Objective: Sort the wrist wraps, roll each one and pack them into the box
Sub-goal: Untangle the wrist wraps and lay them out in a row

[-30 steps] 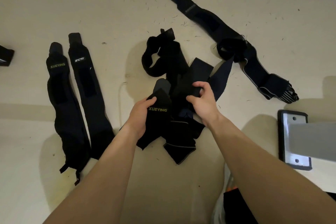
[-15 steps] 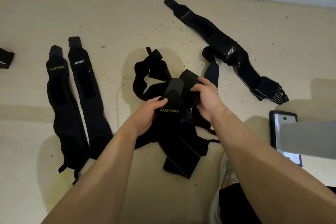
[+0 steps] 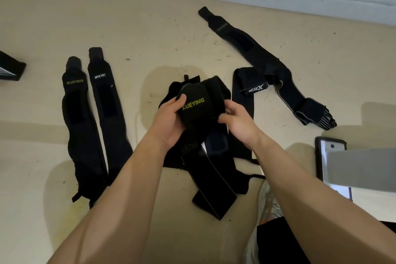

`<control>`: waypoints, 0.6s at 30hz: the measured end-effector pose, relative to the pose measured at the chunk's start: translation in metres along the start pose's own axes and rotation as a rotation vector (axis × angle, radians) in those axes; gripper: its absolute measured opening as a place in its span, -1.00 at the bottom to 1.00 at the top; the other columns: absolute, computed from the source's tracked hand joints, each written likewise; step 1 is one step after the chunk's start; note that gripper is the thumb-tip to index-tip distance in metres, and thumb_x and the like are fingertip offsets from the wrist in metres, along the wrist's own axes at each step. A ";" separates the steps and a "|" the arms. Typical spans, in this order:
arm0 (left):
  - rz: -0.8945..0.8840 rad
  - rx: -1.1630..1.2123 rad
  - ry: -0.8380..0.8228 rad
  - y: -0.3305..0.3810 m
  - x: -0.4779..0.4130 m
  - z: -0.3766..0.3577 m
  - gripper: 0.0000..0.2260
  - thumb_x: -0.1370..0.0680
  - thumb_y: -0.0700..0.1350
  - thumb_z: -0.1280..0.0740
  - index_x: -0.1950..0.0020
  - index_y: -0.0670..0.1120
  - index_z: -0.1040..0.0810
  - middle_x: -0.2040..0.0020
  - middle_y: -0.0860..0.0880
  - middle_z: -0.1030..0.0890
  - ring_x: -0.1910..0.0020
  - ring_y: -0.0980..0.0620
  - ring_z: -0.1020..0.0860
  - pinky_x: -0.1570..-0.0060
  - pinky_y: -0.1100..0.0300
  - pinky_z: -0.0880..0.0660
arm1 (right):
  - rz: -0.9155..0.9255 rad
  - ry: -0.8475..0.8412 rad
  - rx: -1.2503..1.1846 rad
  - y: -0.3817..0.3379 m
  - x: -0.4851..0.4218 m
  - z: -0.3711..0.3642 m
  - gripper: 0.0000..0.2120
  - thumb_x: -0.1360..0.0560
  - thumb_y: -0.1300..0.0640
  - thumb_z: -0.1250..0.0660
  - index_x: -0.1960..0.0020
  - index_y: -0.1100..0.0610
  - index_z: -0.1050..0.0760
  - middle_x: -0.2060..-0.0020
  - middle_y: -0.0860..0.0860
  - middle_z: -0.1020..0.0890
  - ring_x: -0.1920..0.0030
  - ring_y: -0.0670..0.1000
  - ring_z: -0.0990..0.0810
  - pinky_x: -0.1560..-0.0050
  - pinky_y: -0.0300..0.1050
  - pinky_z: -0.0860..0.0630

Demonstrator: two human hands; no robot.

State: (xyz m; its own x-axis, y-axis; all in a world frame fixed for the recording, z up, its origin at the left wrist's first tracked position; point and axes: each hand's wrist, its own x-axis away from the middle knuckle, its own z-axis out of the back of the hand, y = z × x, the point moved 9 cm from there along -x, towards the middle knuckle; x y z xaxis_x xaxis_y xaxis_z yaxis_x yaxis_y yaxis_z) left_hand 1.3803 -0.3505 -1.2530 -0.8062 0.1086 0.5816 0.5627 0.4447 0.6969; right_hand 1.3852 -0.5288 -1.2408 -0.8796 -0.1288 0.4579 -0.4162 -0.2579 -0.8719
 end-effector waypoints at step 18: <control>0.084 0.114 0.085 0.009 0.016 0.063 -0.68 -0.70 0.02 -0.19 -0.22 -0.02 -0.71 -0.15 -0.09 -0.72 -0.09 -0.08 -0.72 -0.05 -0.02 -0.61 | 0.016 -0.298 0.259 -0.019 -0.018 -0.049 -0.67 -0.50 0.34 -0.31 -0.18 0.06 -0.60 -0.06 0.08 -0.66 -0.13 0.04 -0.63 -0.20 -0.06 -0.55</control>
State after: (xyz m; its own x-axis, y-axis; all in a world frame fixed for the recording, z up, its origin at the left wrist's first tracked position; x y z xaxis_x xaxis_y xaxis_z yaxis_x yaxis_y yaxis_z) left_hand 1.3612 -0.2890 -1.2641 -0.7361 0.0767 0.6726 0.5994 0.5353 0.5950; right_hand 1.3975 -0.4744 -1.2408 -0.7641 -0.3975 0.5082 -0.2975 -0.4819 -0.8242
